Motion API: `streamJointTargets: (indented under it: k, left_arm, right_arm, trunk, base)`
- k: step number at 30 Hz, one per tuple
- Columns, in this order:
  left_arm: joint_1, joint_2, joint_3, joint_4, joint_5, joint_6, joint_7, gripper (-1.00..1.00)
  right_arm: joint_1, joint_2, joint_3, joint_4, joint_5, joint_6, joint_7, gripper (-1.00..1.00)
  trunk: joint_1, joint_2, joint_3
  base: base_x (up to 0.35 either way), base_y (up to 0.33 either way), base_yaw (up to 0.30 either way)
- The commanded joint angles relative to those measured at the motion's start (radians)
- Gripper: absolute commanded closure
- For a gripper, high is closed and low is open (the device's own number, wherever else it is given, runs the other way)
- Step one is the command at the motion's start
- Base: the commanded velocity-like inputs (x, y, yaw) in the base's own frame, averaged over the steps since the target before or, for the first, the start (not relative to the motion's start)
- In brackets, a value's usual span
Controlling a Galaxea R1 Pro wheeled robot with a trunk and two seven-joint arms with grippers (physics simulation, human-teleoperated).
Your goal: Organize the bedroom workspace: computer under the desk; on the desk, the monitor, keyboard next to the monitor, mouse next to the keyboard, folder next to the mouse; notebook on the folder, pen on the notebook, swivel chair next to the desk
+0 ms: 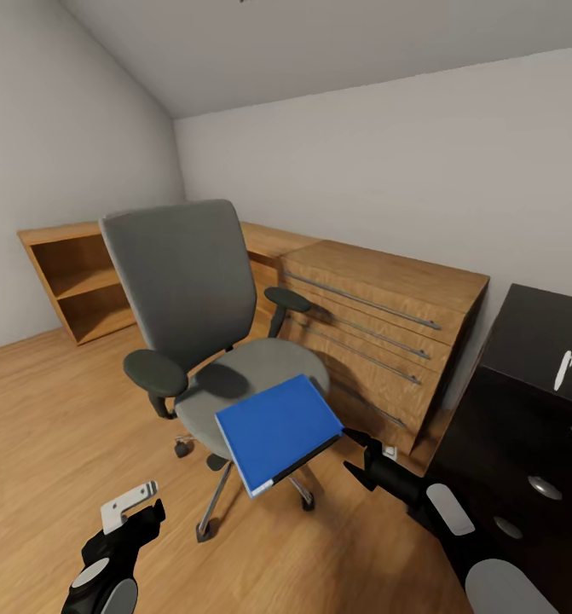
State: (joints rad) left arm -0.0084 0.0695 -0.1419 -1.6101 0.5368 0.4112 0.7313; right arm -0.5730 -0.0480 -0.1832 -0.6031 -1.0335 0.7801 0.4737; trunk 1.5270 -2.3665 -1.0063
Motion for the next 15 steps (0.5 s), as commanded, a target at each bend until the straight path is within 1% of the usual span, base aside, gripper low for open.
streamJointTargets:
  k: [1, 8, 12, 15]
  left_arm:
    - [-0.001, 0.001, -0.002, 0.0, 0.006, 0.003, 0.008, -1.0]
    - [-0.001, 0.001, -0.002, 0.001, 0.006, 0.003, 0.009, -1.0]
    - [-0.001, 0.001, -0.002, 0.001, 0.006, 0.002, 0.009, -1.0]
    - [-0.001, 0.001, -0.002, 0.002, 0.007, 0.002, 0.009, -1.0]
  right_arm:
    - [-0.001, 0.0, -0.004, 0.0, 0.001, 0.007, 0.002, -1.0]
    - [-0.001, 0.0, -0.004, 0.0, 0.001, 0.006, 0.002, -1.0]
    - [-0.001, 0.0, -0.004, 0.0, 0.002, 0.006, 0.002, -1.0]
    - [-0.001, 0.0, -0.004, 0.0, 0.001, 0.006, 0.002, -1.0]
  trunk:
    - [0.0, 0.0, -0.001]
    - [0.0, 0.0, -0.001]
    - [0.0, 0.0, -0.001]
    - [0.0, 0.0, -0.001]
  base:
    - [0.106, 0.026, 0.0]
    - [0.051, 0.013, 0.0]
    - [0.184, 0.061, 0.0]
    - [0.122, 0.04, 0.0]
